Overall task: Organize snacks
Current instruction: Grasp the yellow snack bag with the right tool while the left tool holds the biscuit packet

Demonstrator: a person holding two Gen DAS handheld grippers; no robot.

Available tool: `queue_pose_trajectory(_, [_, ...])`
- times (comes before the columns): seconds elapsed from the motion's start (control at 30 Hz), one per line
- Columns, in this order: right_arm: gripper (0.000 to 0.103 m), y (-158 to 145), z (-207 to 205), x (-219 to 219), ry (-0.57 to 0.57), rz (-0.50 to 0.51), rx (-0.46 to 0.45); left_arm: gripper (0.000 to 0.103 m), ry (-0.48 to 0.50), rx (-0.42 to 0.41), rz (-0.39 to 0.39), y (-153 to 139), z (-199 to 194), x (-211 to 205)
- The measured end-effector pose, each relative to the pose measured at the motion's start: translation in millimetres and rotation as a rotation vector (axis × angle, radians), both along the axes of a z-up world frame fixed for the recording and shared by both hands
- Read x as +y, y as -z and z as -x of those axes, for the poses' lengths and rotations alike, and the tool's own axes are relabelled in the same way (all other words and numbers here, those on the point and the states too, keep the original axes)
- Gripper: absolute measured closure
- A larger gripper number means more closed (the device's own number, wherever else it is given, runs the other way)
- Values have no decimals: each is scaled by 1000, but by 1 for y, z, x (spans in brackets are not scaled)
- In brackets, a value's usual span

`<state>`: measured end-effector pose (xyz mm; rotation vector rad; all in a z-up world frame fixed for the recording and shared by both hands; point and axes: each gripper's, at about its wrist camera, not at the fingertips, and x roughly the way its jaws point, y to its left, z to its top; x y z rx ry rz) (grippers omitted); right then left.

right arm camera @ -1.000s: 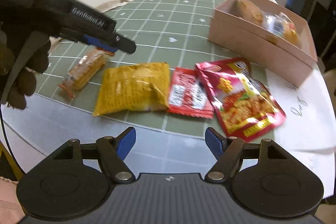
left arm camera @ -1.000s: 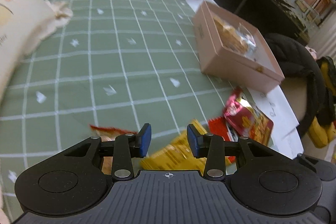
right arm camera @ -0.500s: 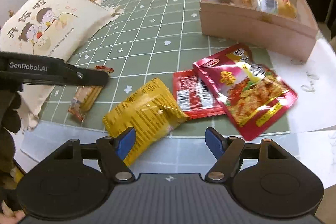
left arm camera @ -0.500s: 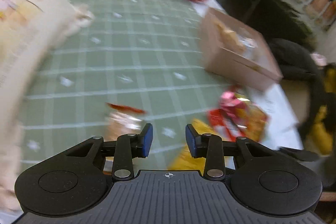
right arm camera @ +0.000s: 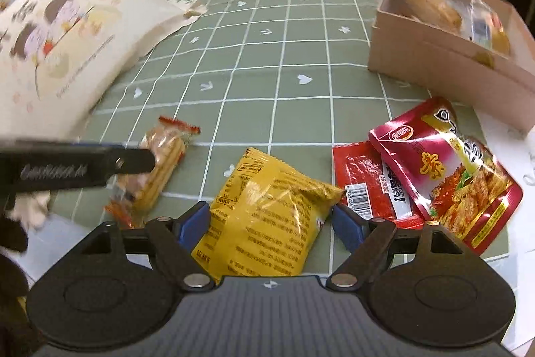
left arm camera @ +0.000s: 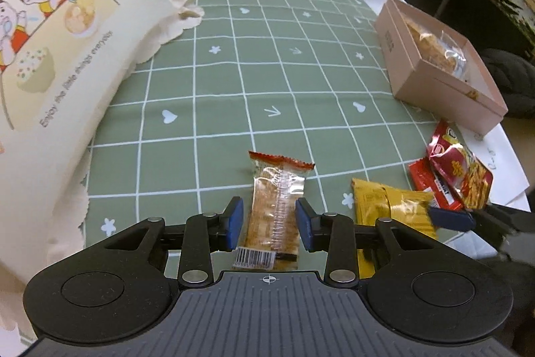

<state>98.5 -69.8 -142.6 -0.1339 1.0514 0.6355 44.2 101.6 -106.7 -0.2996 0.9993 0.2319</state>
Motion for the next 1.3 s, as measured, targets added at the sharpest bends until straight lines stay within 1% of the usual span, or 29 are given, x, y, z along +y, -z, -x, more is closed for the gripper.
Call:
queue_pose_trajectory(0.1, [22, 0, 10, -7, -44, 21, -22, 58, 15, 2, -10, 3, -7, -3])
queue_pose_trajectory(0.2, [22, 0, 19, -20, -55, 31, -36, 57, 47, 13, -16, 8, -14, -9])
queue_pose_trajectory(0.23, [22, 0, 21, -25, -54, 37, -42, 60, 56, 20, -15, 10, -16, -11])
queue_pose_trajectory(0.33, [21, 1, 26, -38, -38, 39, -50, 60, 81, 33, -18, 14, -18, -16])
queue_pose_trajectory(0.5, [16, 4, 32, -56, 1, 7, -61, 60, 125, 36, 40, 13, -17, -22])
queue_pose_trajectory(0.53, [13, 4, 33, -58, 7, -3, -61, 60, 135, 40, 46, 13, -16, -23])
queue_pose_trajectory(0.63, [0, 8, 37, -57, -2, -7, -71, 60, 143, 50, 67, 13, -9, -26])
queue_pose_trajectory(0.67, [0, 10, 41, -53, -10, 12, -86, 60, 141, 53, 67, 13, -7, -26])
queue_pose_trajectory(0.73, [0, 13, 46, -41, -29, 88, -121, 60, 130, 62, 56, 12, -2, -25])
queue_pose_trajectory(0.77, [0, 13, 48, -37, -32, 98, -126, 60, 123, 67, 48, 12, 1, -25])
queue_pose_trajectory(0.9, [0, 11, 41, -39, -54, 90, -103, 60, 118, 69, 33, 12, 7, -25])
queue_pose_trajectory(0.93, [2, 10, 39, -42, -51, 74, -92, 60, 118, 69, 28, 12, 8, -26])
queue_pose_trajectory(0.97, [6, 8, 37, -45, -44, 58, -83, 60, 119, 68, 23, 12, 8, -26])
queue_pose_trajectory(1.03, [9, 3, 35, -49, -53, 26, -68, 60, 120, 67, 15, 12, 9, -27])
queue_pose_trajectory(1.1, [9, -5, 35, -51, -54, 5, -88, 60, 119, 65, 10, 12, 9, -28])
queue_pose_trajectory(1.2, [9, -10, 32, -46, -49, 28, -139, 60, 117, 62, 13, 12, 9, -27])
queue_pose_trajectory(1.3, [9, -8, 22, -42, -34, 34, -130, 60, 112, 57, 21, 12, 10, -26])
